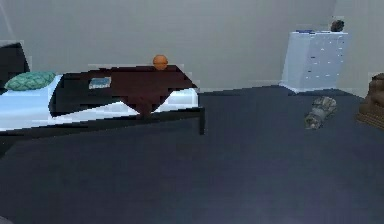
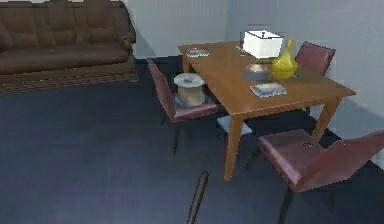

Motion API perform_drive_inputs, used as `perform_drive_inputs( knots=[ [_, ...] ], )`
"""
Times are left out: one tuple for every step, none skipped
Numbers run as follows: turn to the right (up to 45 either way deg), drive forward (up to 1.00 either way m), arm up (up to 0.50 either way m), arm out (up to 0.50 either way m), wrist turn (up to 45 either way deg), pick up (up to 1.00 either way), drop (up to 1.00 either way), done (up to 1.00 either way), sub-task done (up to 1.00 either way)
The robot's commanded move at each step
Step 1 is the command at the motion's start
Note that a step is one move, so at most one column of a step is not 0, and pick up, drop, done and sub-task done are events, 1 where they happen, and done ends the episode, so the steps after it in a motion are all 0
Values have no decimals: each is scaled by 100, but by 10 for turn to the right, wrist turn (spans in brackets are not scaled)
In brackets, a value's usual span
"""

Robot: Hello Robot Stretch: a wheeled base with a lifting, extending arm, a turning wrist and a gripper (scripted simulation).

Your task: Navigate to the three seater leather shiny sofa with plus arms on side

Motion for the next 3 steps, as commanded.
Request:
perform_drive_inputs(
  knots=[
    [-60,0,0,0,0,0,0,0,0],
    [0,20,0,0,0,0,0,0,0],
    [30,0,0,0,0,0,0,0,0]
  ],
)
